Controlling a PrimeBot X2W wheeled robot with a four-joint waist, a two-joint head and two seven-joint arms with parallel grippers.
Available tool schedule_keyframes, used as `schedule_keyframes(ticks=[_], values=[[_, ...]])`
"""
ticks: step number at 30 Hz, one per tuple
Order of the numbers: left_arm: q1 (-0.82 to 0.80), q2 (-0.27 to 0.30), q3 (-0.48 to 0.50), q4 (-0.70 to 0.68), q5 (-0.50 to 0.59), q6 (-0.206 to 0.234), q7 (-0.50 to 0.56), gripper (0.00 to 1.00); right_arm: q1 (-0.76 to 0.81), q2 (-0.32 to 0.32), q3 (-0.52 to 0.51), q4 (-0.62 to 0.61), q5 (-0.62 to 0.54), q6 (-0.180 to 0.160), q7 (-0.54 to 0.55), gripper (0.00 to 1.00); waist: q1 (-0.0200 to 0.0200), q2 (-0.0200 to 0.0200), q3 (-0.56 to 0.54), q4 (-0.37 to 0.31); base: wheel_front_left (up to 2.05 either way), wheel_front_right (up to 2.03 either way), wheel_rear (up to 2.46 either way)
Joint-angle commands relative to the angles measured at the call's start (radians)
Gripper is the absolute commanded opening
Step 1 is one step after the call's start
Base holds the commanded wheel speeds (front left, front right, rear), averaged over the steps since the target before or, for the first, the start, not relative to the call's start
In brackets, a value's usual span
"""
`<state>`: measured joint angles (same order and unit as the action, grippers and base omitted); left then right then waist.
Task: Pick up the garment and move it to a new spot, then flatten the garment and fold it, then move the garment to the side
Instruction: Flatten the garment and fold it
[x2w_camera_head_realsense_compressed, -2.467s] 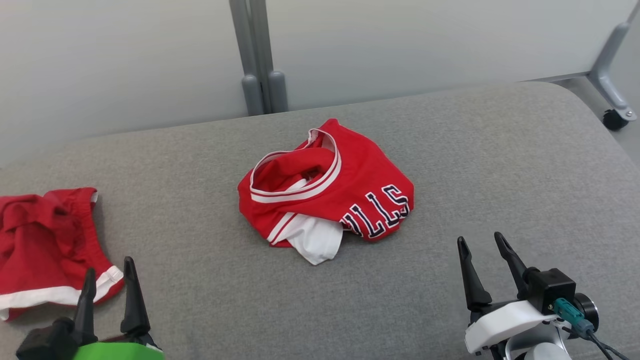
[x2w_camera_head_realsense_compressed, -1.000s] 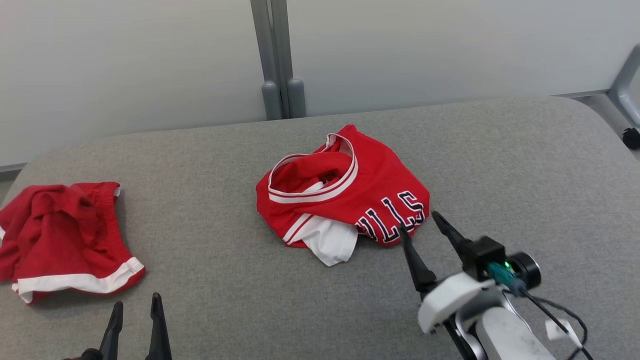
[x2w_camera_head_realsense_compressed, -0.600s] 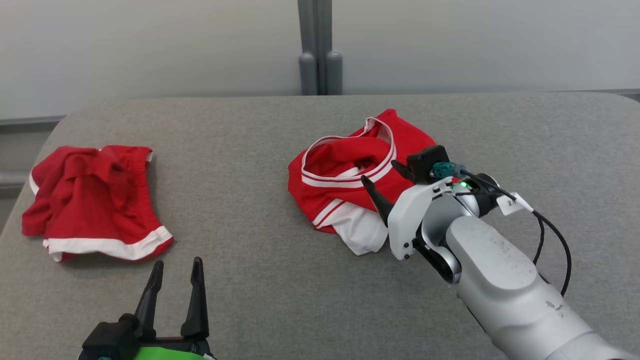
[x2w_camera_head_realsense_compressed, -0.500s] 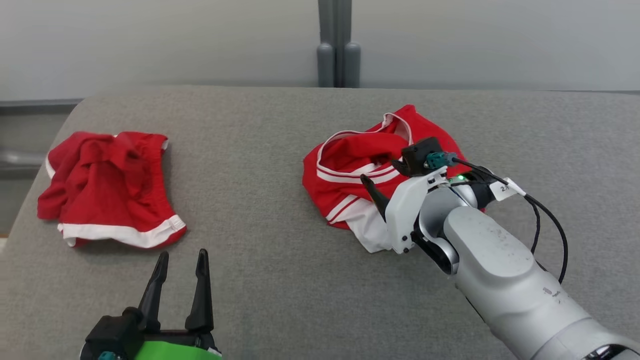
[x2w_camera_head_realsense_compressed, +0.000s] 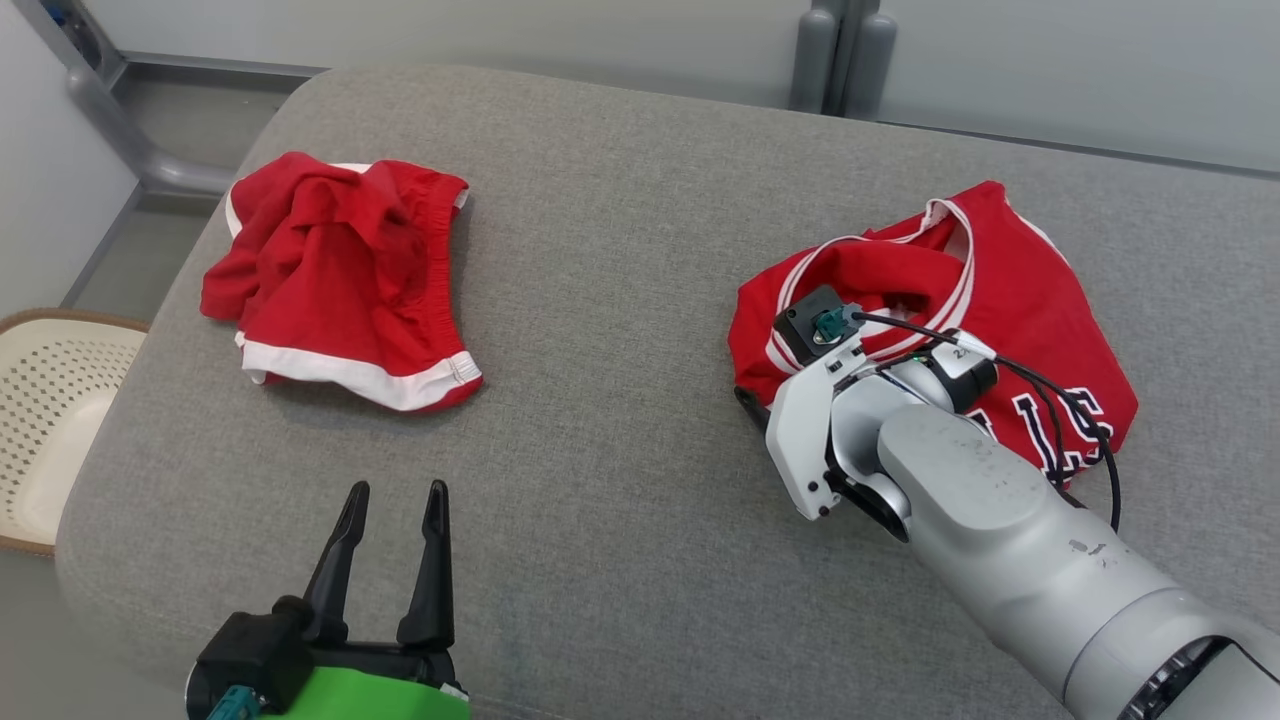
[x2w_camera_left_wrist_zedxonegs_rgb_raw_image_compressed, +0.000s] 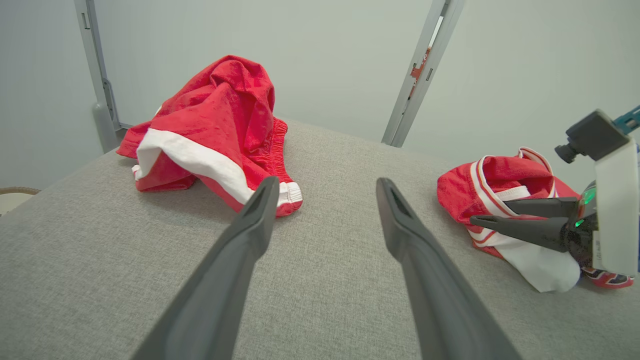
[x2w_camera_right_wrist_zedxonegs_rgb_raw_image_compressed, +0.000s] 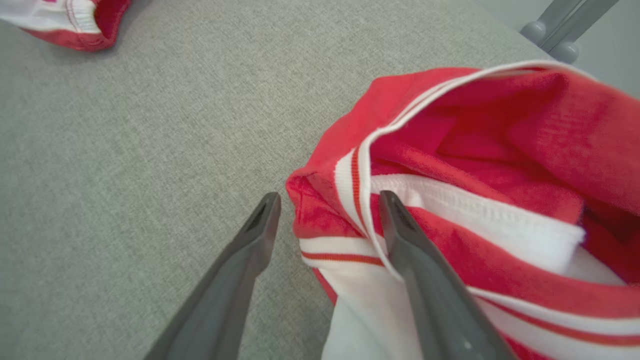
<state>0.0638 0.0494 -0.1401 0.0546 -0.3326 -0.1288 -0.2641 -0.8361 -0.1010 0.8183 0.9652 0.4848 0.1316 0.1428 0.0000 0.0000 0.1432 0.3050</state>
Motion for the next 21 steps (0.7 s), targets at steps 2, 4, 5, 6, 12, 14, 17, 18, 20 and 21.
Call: schedule_keyframes(ticks=[2, 4, 5, 6, 12, 14, 17, 18, 20, 21], values=[[-0.018, 0.002, -0.004, -0.001, -0.011, -0.002, -0.001, 1.0, -0.027, -0.01, 0.037, 0.016, 0.015, -0.002, 0.014, 0.49, 0.0, 0.0, 0.019, 0.024, 0.0, 0.0, 0.0], [-0.02, 0.002, -0.006, 0.001, -0.013, -0.002, -0.001, 1.0, -0.039, -0.012, 0.069, 0.02, 0.032, -0.002, 0.012, 0.0, 0.0, 0.0, 0.021, 0.026, 0.0, 0.0, 0.0], [-0.02, 0.002, -0.005, 0.002, -0.014, -0.002, -0.001, 1.0, -0.048, -0.013, 0.074, 0.019, 0.041, -0.002, 0.001, 0.0, 0.0, 0.0, 0.021, 0.026, 0.0, 0.0, 0.0], [-0.019, 0.002, -0.004, 0.003, -0.014, -0.002, -0.001, 1.0, -0.056, -0.012, 0.081, 0.018, 0.051, -0.002, -0.009, 0.0, 0.0, 0.0, 0.02, 0.024, 0.0, 0.0, 0.0], [-0.001, 0.002, 0.015, 0.009, -0.006, -0.002, -0.001, 1.0, -0.112, -0.007, 0.087, -0.012, 0.091, -0.002, -0.144, 0.0, 0.0, 0.0, -0.004, -0.003, 0.0, 0.0, 0.0], [0.003, 0.002, 0.022, 0.009, -0.001, -0.002, -0.001, 1.0, -0.146, -0.002, 0.076, -0.027, 0.1, -0.002, -0.208, 0.0, 0.0, 0.0, -0.017, -0.017, 0.0, 0.0, 0.0], [0.009, 0.002, 0.029, 0.006, 0.007, -0.002, -0.001, 1.0, -0.19, 0.008, 0.063, -0.055, 0.12, -0.002, -0.279, 0.0, 0.0, 0.0, -0.036, -0.04, 0.0, 0.0, 0.0], [0.014, 0.002, 0.03, 0.004, 0.008, -0.002, -0.001, 1.0, -0.207, 0.012, 0.06, -0.071, 0.13, -0.002, -0.3, 0.0, 0.0, 0.0, -0.044, -0.05, 0.0, 0.0, 0.0], [0.023, 0.002, 0.035, 0.004, 0.012, -0.002, -0.001, 1.0, -0.242, 0.011, 0.054, -0.105, 0.148, -0.002, -0.333, 0.0, 0.0, 0.0, -0.06, -0.067, 0.0, 0.0, 0.0], [0.028, 0.002, 0.038, 0.004, 0.014, -0.002, -0.001, 1.0, -0.259, 0.006, 0.052, -0.123, 0.149, -0.002, -0.347, 0.0, 0.0, 0.0, -0.067, -0.074, 0.0, 0.0, 0.0]])
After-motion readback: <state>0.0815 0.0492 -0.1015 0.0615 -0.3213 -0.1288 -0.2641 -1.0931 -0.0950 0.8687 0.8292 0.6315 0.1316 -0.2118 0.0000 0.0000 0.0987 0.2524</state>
